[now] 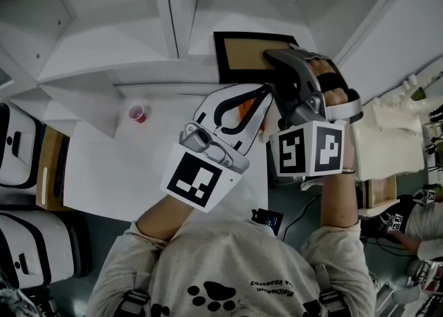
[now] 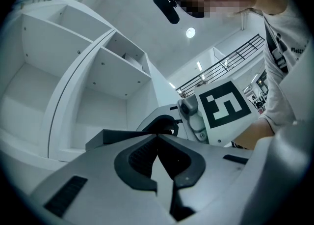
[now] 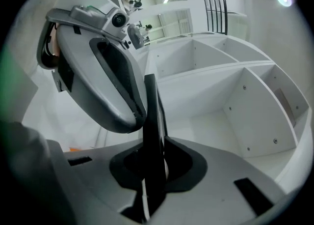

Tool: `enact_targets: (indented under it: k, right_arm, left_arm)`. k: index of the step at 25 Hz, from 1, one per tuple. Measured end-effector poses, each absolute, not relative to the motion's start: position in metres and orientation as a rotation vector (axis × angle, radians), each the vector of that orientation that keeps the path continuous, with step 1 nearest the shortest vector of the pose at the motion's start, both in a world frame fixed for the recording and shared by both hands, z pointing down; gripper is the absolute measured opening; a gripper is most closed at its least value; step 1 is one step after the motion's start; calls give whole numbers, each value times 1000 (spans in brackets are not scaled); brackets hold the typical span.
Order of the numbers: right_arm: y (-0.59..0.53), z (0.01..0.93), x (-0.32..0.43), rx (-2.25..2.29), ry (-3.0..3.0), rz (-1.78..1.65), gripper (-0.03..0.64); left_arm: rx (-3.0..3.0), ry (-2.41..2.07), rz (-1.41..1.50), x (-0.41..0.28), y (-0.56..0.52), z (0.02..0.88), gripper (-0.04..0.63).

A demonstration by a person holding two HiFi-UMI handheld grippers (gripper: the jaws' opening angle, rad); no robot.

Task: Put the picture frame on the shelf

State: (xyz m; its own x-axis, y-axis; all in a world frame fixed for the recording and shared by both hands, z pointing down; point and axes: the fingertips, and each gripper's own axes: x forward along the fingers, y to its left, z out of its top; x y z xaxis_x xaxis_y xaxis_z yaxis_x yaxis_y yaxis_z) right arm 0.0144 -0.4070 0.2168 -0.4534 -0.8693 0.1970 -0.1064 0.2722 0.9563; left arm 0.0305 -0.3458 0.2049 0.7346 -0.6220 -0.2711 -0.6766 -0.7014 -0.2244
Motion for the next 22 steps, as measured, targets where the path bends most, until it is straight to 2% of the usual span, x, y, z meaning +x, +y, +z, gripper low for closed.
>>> enact_targets:
  k: [3, 5, 22]
  right_arm:
    - [-406, 221, 16, 855, -1790, -1218, 62]
    - [-406, 227, 17, 825, -1800, -1192, 152]
    - [-399, 219, 28, 924, -1770, -1232, 160]
  left_arm:
    - [-2623, 1008, 240, 33, -350, 205, 21]
    - [-2620, 1003, 224, 35, -352, 206, 21]
    - [-2598, 1020, 225, 40, -368, 202, 21]
